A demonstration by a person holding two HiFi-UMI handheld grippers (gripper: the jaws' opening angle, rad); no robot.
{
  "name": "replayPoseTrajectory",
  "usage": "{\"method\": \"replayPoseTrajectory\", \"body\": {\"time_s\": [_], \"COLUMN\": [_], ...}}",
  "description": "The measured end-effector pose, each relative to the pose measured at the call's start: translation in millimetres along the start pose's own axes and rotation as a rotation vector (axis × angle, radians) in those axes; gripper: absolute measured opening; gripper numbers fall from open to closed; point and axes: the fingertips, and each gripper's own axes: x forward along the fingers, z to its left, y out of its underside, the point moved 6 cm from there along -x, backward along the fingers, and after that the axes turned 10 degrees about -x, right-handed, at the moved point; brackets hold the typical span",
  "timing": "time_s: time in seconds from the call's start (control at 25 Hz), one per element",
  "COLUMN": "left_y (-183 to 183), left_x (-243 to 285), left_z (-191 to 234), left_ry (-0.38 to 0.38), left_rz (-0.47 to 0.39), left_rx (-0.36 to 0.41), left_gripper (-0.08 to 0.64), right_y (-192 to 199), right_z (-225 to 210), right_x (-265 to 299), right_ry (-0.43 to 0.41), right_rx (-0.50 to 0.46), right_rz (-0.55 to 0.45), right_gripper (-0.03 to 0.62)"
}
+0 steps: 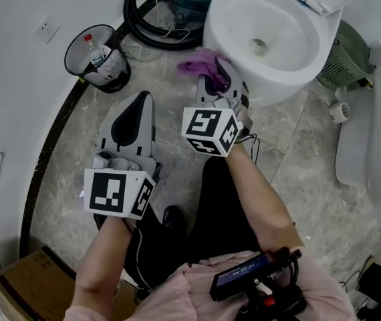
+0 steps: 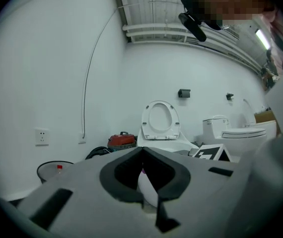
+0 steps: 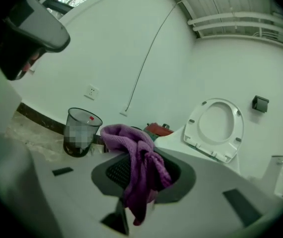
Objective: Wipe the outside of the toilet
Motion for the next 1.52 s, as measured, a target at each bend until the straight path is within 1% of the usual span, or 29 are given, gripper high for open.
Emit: {"method": "replayPoseTrajectory", "body": {"time_s": [0.2,0.36,0.52,0.92,1.08,1.32,1.52], "left_y": [0,2,7,13,14,18,21], "left_x": [-3,1,4,17,22,27,34], "left_z": [5,6,2,-13,-23,-40,-55], "left_ry": [-0.009,-0.01,-0.003,0.029,0.047,0.075,0.096], "left_rz": [0.01,0.017,0.022,0.03,0.027,0.034,0.039], "left_rx": [0.002,-0.006,-0.017,-0.025,-0.022,-0.021,-0.022], "left_gripper": [0.009,0.009,0.009,0.009,0.009,0.009,0.009], "right_y": [2,4,9,24,31,42,50], "right_z": [6,6,7,-4,-10,-22,-39], "right_x": [21,30,25,-5,-16,-33,-51], "right_ry": [0.048,0.055,0.055,0.031,0.022,0.009,-0.005], "right_rx": [-0.066,-0.105,-0.136,-0.147,-0.152,-0.168,-0.157], "right_rz": [0.045,0.063,0.059,0.058,0.042,0.022,0.009], "right_gripper": [0.097,0.097,0.094,0.091,0.091,0.091,0.091]}}
